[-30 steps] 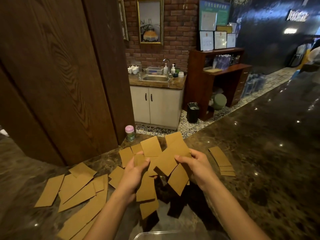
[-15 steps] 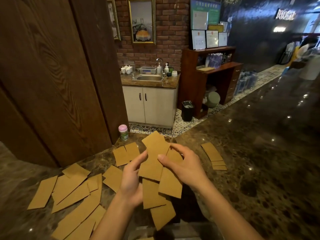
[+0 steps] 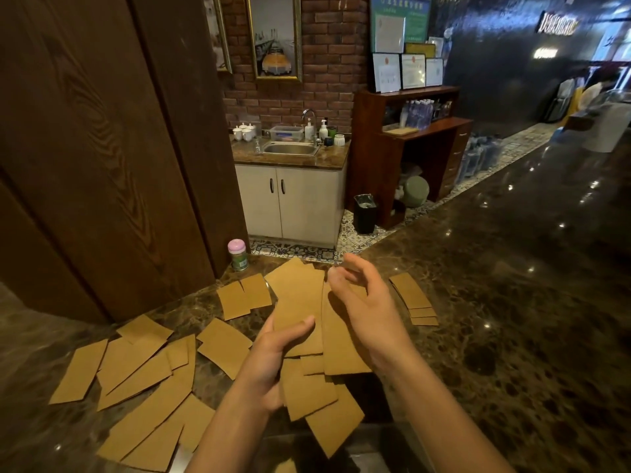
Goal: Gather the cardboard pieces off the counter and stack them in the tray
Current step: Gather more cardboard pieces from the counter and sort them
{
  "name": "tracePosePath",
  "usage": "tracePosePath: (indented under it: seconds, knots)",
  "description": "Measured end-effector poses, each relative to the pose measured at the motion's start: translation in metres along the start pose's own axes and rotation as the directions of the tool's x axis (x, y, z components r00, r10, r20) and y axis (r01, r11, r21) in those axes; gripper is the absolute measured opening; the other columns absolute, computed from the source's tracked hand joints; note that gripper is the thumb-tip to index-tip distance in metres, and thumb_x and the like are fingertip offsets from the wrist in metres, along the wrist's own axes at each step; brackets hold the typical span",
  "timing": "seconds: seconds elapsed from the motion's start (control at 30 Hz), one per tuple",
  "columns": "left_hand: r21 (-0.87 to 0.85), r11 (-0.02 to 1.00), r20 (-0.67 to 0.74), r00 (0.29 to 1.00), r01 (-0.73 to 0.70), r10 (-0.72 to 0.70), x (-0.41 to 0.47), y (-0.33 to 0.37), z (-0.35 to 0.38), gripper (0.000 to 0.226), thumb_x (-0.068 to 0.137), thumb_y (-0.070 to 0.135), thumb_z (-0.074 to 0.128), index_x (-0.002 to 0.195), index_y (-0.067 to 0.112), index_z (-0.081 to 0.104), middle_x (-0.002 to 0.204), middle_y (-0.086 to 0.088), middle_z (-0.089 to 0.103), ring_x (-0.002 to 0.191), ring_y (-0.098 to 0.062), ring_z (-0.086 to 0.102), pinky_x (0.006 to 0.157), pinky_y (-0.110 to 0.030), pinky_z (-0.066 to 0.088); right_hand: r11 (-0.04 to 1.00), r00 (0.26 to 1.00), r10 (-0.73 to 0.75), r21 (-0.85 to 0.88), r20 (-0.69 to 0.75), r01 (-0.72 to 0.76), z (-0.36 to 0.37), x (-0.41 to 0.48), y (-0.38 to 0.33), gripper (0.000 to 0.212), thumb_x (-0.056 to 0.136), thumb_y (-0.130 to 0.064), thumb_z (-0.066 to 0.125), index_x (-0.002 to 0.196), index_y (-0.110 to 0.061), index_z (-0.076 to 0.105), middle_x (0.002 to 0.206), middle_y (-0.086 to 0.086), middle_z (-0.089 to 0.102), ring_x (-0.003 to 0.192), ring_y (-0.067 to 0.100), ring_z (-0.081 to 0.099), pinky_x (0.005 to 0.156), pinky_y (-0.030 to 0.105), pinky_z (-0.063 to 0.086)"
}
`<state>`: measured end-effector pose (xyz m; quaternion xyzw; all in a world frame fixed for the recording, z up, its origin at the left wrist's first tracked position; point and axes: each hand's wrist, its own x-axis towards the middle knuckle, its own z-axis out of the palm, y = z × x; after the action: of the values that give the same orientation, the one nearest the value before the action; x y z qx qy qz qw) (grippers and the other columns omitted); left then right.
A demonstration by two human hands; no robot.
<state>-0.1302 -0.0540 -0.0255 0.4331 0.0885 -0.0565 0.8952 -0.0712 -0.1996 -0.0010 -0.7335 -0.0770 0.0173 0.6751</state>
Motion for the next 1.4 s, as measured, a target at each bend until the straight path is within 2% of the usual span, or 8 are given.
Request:
tracePosePath:
  seconds: [0.17, 0.33, 0.57, 0.77, 1.0, 1.17, 1.3, 1.4]
  knots:
    - [-0.061, 0.998, -0.008, 1.000, -0.005, 0.004, -0.002, 0.002, -0.001, 0.061, 0.077, 0.008, 0.070, 0.136, 0.010, 0.055, 0.108, -0.022, 0.073, 0.090, -0.038, 0.073, 0.073, -0.051, 0.061, 0.970, 0.962, 0.111, 0.183, 0.249, -0.159, -0.022, -0.016, 0.007, 0.072, 0.087, -0.014, 0.080, 0.146, -0.036, 0.044, 0.127, -0.001, 0.071, 0.112, 0.018, 0.073, 0.085, 0.034, 0.063]
    - [0.002, 1.000, -0.108, 0.994, -0.016, 0.016, -0.006, -0.003, 0.000, 0.065, 0.073, 0.005, 0.081, 0.132, 0.017, 0.057, 0.113, -0.021, 0.074, 0.098, -0.040, 0.071, 0.075, -0.052, 0.059, 1.000, 0.984, 0.002, -0.012, 0.179, 0.000, -0.034, -0.027, 0.011, 0.023, 0.093, -0.022, 0.075, 0.116, -0.022, 0.076, 0.108, -0.005, 0.081, 0.101, 0.012, 0.077, 0.083, 0.034, 0.063]
    - [0.028, 0.999, -0.038, 0.998, 0.040, -0.039, -0.025, -0.004, 0.017, 0.051, 0.079, 0.001, 0.072, 0.125, 0.014, 0.056, 0.090, -0.023, 0.075, 0.065, -0.035, 0.072, 0.055, -0.042, 0.061, 0.980, 0.980, -0.198, 0.039, 0.014, 0.197, -0.045, -0.026, -0.008, 0.016, 0.095, -0.020, 0.071, 0.110, -0.018, 0.076, 0.099, -0.007, 0.082, 0.093, 0.013, 0.078, 0.072, 0.026, 0.063]
    - [-0.096, 0.988, -0.003, 0.992, 0.123, -0.123, -0.027, -0.006, 0.022, 0.064, 0.080, 0.004, 0.075, 0.139, 0.008, 0.050, 0.086, -0.022, 0.068, 0.062, -0.030, 0.068, 0.058, -0.040, 0.059, 0.672, 0.668, -0.713, -0.062, 0.216, 0.738, -0.055, -0.033, -0.014, 0.023, 0.088, -0.009, 0.075, 0.110, -0.005, 0.076, 0.110, 0.003, 0.077, 0.110, 0.017, 0.070, 0.092, 0.033, 0.057]
    - [-0.139, 0.974, 0.074, 0.982, 0.180, -0.171, -0.030, -0.002, 0.020, 0.064, 0.079, 0.025, 0.082, 0.139, 0.016, 0.059, 0.132, -0.022, 0.065, 0.105, -0.040, 0.068, 0.081, -0.051, 0.061, 0.377, 0.505, -0.675, -0.337, 0.538, 0.863, -0.073, -0.035, 0.004, 0.054, 0.082, 0.000, 0.077, 0.127, -0.029, 0.070, 0.153, 0.010, 0.051, 0.151, 0.035, 0.037, 0.118, 0.057, 0.038]
    - [-0.013, 0.995, -0.056, 0.993, 0.100, -0.101, -0.036, -0.003, 0.027, 0.058, 0.073, 0.013, 0.081, 0.128, 0.014, 0.062, 0.113, -0.021, 0.075, 0.092, -0.036, 0.074, 0.072, -0.046, 0.062, 0.425, 0.580, -0.606, -0.394, 0.545, 0.815, -0.074, -0.039, 0.010, 0.055, 0.092, 0.002, 0.051, 0.129, -0.033, 0.071, 0.161, 0.008, 0.042, 0.155, 0.029, 0.030, 0.126, 0.043, 0.030]
    - [0.128, 0.990, -0.037, 0.998, 0.059, -0.054, -0.041, -0.002, 0.026, 0.065, 0.067, 0.009, 0.083, 0.127, 0.017, 0.059, 0.108, -0.017, 0.077, 0.091, -0.035, 0.076, 0.068, -0.041, 0.061, 0.682, 0.809, -0.466, -0.436, 0.359, 0.587, -0.071, -0.039, -0.017, 0.041, 0.104, -0.019, 0.057, 0.141, -0.034, 0.061, 0.150, -0.011, 0.055, 0.139, 0.003, 0.050, 0.111, 0.033, 0.049]
    - [0.200, 0.979, 0.002, 1.000, 0.026, -0.027, -0.044, 0.000, 0.029, 0.062, 0.066, 0.013, 0.080, 0.124, 0.021, 0.058, 0.099, -0.009, 0.079, 0.087, -0.028, 0.078, 0.065, -0.036, 0.061, 0.840, 0.922, -0.112, -0.460, 0.371, 0.288, -0.071, -0.028, -0.045, 0.081, 0.083, -0.044, 0.082, 0.153, -0.041, 0.042, 0.122, -0.025, 0.071, 0.117, -0.009, 0.062, 0.095, 0.017, 0.050]
